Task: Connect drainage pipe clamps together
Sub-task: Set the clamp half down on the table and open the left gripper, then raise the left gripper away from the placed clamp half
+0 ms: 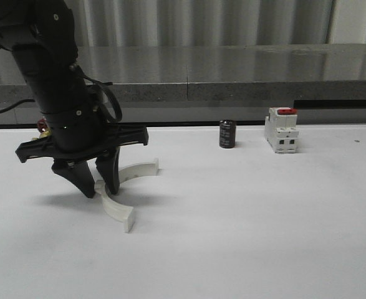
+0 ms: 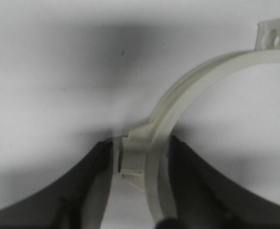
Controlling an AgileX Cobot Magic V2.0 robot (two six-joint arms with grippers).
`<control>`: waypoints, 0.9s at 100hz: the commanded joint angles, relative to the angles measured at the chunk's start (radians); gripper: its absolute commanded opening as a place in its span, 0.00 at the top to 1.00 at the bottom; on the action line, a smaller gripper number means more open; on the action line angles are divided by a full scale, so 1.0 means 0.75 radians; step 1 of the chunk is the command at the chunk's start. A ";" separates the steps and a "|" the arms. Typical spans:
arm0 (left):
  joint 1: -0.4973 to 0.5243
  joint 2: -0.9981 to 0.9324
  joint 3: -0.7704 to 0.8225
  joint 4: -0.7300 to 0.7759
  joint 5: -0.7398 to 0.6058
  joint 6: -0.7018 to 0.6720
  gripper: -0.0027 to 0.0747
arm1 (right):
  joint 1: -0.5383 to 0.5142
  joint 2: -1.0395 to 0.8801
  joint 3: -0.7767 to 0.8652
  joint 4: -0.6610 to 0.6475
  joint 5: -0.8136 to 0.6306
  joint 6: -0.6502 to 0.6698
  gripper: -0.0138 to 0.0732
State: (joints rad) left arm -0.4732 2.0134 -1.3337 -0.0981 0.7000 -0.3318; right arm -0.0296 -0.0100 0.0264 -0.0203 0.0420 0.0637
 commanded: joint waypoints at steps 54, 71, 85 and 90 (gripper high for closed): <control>0.001 -0.345 -0.035 0.207 -0.025 0.011 0.28 | 0.000 -0.026 -0.020 -0.005 -0.111 -0.008 0.92; 0.107 -0.582 -0.035 0.219 -0.028 0.214 0.28 | 0.000 -0.026 -0.020 -0.005 -0.111 -0.008 0.92; 0.283 -0.766 -0.008 0.131 -0.017 0.378 0.28 | 0.000 -0.026 -0.020 -0.005 -0.111 -0.008 0.92; 0.352 -0.829 0.020 0.070 -0.017 0.451 0.28 | 0.000 -0.026 -0.020 -0.005 -0.111 -0.008 0.92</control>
State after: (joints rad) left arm -0.2820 1.5069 -1.3212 0.0232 0.7185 -0.0825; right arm -0.0296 -0.0100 0.0264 -0.0203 0.0420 0.0637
